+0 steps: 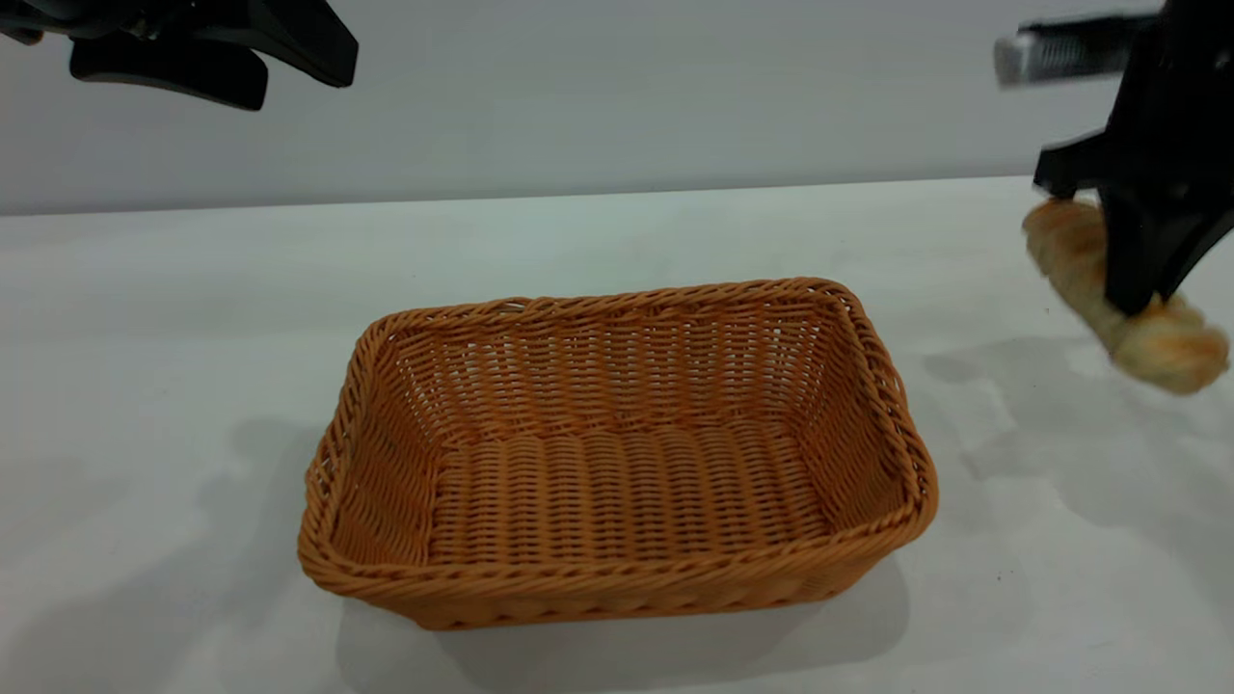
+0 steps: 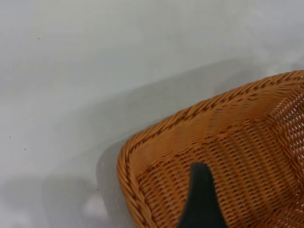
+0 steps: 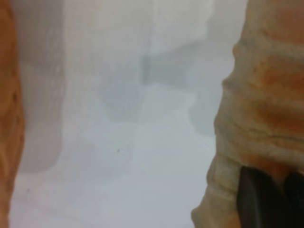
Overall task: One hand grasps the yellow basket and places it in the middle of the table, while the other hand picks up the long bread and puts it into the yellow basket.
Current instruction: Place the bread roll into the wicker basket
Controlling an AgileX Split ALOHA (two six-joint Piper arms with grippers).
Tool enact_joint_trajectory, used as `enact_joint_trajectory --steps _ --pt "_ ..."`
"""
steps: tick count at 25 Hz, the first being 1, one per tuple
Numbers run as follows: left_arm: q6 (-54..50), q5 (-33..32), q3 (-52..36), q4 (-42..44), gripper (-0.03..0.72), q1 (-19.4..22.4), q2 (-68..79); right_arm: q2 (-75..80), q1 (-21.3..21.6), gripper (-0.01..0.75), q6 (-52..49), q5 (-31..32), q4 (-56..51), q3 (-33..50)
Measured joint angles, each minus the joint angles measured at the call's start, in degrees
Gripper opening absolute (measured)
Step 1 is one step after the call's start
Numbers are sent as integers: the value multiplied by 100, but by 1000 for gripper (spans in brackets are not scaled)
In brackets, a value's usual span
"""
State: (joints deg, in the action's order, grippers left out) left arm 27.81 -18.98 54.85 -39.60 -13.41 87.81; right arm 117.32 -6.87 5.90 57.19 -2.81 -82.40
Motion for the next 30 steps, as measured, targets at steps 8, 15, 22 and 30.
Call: enact_joint_trajectory --steps 8,15,22,30 --pt "16 5 0 0 594 0 0 -810 -546 30 45 170 -77 0" --pt "16 11 0 0 594 0 0 -899 -1523 30 483 -171 -784 0" --pt "56 11 0 0 594 0 -109 -538 -2143 30 1098 -643 -1484 0" --pt "356 -86 -5 0 594 0 -863 34 -2175 30 1274 -689 -1663 0"
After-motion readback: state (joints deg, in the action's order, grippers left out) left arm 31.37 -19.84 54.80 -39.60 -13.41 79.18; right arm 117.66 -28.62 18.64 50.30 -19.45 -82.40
